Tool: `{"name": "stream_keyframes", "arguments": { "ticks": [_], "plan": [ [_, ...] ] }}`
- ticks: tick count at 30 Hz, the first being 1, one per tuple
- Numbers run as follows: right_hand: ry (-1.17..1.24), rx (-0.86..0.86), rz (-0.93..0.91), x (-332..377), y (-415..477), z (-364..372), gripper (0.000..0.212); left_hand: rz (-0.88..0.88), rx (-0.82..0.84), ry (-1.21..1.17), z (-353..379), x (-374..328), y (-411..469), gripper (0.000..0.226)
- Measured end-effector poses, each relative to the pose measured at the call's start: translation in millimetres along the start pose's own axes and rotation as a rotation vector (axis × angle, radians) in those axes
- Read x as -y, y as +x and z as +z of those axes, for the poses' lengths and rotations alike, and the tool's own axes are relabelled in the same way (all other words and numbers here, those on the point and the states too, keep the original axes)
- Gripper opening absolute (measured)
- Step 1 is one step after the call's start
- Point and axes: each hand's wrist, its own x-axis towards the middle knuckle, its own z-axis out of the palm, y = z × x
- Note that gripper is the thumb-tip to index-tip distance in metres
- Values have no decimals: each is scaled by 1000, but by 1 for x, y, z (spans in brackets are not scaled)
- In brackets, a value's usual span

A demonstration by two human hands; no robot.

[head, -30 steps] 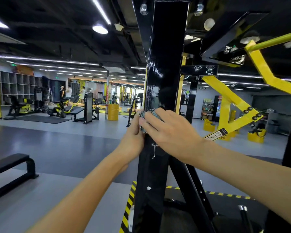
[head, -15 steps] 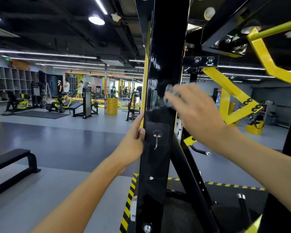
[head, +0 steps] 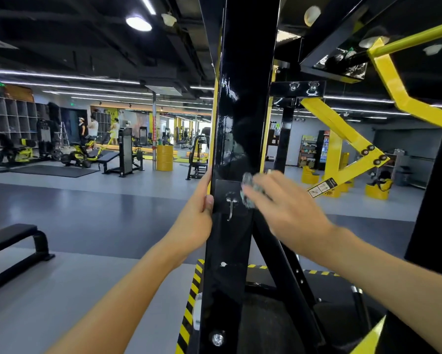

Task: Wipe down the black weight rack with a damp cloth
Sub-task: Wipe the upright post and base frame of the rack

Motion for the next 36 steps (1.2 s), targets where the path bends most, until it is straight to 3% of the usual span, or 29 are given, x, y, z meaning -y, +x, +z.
{"name": "stream_keyframes", "arguments": {
  "ticks": [2,4,9,13,18,22,25,27,29,34,36],
  "plan": [
    [-11,78,-88,13,-22,5,48,-35,11,24,0,9,-4,50],
    [-58,130,-152,20,-29,9,36,-46,-4,38,1,14,-9,51],
    [-50,44,-16,30,-18,13,25,-50,-3,38,1,16,-12,49],
    [-89,119,-179,55,-23,18,28,-86,28,18,0,20,-24,54],
    [-66,15,79,69,-11,25,22,-141,54,-37,0,28,-32,55],
    [-51,42,-3,81,-14,33,18,-173,102,26,-3,33,-36,76],
    [-40,-7,85,80,-12,36,20,-195,111,32,-4,37,-41,92],
    [-31,61,14,90,-17,41,18,-202,114,46,-5,40,-45,99],
    [-36,129,-87,91,-20,40,19,-194,137,48,-4,42,-47,103],
    [-40,-16,142,68,-32,26,34,-196,154,-17,2,46,-53,101],
    [-41,38,60,79,-45,27,35,-187,156,-10,4,50,-56,101]
  ]
}}
